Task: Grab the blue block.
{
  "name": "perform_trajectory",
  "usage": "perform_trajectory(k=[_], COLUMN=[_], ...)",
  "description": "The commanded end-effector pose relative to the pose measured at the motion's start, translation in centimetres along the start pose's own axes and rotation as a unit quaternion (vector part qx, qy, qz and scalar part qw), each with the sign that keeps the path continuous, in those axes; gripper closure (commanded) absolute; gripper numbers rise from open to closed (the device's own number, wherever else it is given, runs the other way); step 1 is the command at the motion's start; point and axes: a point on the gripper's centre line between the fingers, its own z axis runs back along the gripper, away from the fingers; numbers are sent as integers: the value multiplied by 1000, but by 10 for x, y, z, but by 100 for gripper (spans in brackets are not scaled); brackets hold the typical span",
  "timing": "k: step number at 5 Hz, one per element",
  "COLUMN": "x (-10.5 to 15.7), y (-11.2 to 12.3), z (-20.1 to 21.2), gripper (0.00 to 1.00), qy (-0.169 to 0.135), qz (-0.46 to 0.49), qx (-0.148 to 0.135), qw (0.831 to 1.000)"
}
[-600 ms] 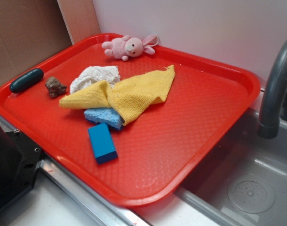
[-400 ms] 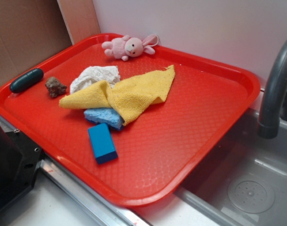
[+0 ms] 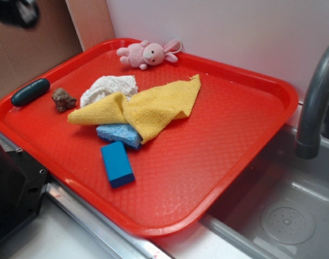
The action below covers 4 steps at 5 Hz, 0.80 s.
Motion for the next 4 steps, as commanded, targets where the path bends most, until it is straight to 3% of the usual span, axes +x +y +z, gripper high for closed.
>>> perform_trajectory(k=[1, 2, 3, 4], x=[19, 30, 41, 39], y=[-52, -60, -71, -85], z=[-37, -69, -91, -121], gripper=[0, 0, 0, 0], qy=[-4, 24, 18, 36], qz=[248, 312, 283, 271], qx=[-87, -118, -130, -105], qw=[965, 943, 950, 956])
